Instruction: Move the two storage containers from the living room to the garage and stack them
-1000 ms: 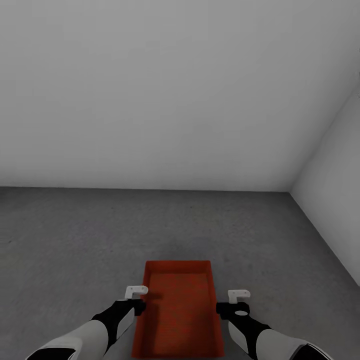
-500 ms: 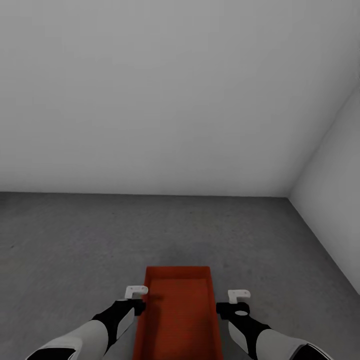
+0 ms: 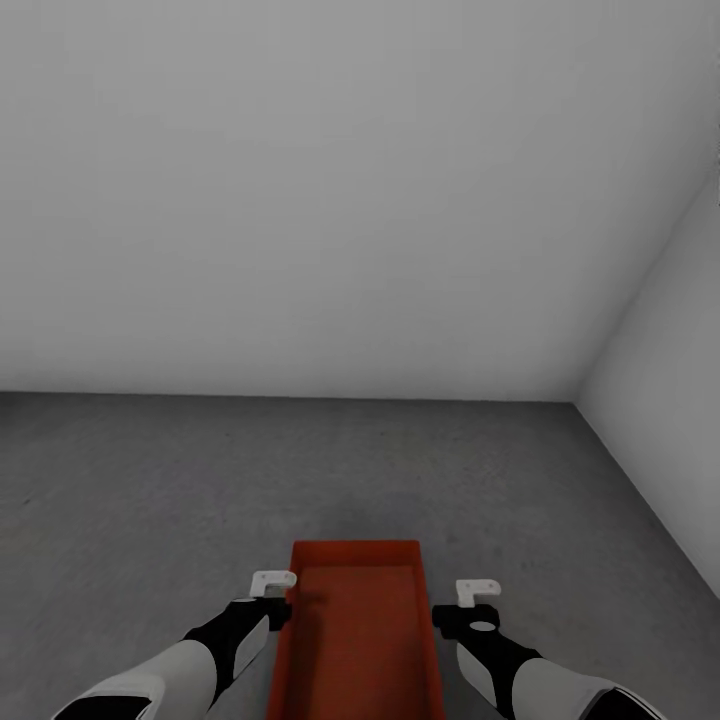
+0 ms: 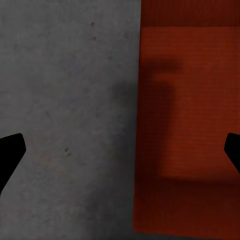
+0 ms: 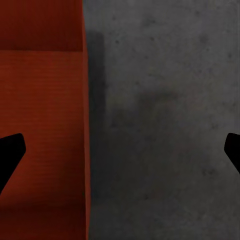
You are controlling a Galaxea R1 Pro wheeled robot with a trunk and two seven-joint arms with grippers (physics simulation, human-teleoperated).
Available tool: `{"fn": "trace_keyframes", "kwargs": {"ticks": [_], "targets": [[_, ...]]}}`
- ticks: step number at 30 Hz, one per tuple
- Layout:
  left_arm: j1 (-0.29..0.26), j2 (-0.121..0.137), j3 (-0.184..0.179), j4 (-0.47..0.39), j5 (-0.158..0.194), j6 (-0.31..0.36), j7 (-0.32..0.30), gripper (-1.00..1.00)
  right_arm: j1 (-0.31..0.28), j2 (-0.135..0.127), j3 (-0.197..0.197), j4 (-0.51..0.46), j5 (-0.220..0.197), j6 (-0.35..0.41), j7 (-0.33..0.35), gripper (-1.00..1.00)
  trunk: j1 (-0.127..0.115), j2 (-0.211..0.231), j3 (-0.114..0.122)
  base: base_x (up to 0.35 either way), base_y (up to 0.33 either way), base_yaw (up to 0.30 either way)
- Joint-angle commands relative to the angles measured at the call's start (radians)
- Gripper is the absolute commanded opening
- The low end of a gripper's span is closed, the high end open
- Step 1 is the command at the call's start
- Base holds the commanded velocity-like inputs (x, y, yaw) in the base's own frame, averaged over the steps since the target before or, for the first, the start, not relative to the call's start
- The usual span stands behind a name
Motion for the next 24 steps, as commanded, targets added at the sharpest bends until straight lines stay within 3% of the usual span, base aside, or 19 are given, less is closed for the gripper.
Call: {"fn": "trace_keyframes", "kwargs": {"ticks": [1,12,24], "targets": [[0.000,0.000,0.001,-0.002,-0.001,0.006,0.003,1.00,0.000,0.000,0.008,0.001,-0.010,-0.003,-0.003,1.00,0.000,0.000,0.000,0.000,0.000,0.000],[0.000,0.001,0.002,-0.002,-0.001,0.007,0.001,1.00,0.000,0.000,0.008,0.001,-0.010,-0.003,-0.003,1.00,0.000,0.000,0.003,-0.019,0.000,0.000],[0.000,-0.001,0.002,-0.003,-0.001,0.010,-0.002,1.00,0.000,0.000,0.008,0.001,-0.010,-0.003,-0.003,1.00,0.000,0.000,0.003,-0.302,0.000,0.000]]}}
